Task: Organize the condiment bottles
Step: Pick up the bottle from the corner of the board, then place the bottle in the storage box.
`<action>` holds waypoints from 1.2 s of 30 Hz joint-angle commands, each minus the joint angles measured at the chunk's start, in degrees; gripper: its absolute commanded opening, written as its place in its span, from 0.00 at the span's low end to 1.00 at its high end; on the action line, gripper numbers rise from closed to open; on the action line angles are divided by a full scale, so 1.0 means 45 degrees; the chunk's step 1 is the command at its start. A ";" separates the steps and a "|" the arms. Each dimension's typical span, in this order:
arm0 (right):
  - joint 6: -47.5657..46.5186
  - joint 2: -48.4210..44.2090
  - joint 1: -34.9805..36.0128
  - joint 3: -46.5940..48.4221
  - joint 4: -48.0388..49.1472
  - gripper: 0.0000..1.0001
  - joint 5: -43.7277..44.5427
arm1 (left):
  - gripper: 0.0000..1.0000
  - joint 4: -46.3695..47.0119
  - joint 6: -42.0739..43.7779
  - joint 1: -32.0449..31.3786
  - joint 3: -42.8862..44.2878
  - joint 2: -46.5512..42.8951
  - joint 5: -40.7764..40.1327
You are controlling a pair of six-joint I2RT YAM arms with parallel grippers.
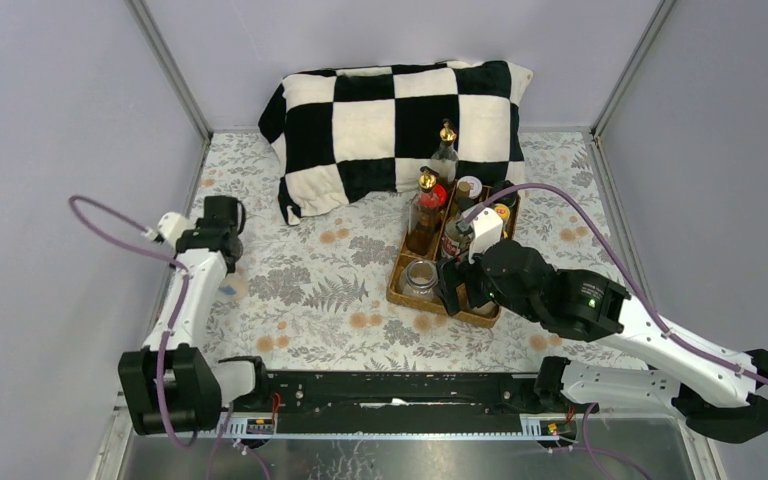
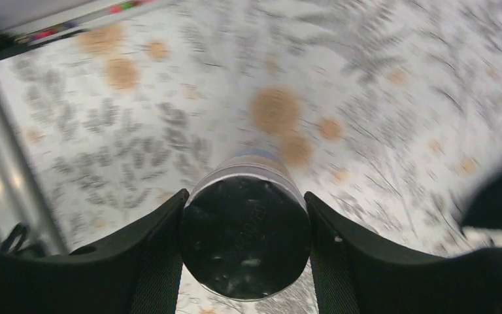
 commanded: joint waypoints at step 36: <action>0.0382 -0.1889 -0.0030 0.2218 -0.1932 0.87 0.2228 | 0.00 0.0444 0.5147 -1.7248 1.0189 0.5122 -0.1570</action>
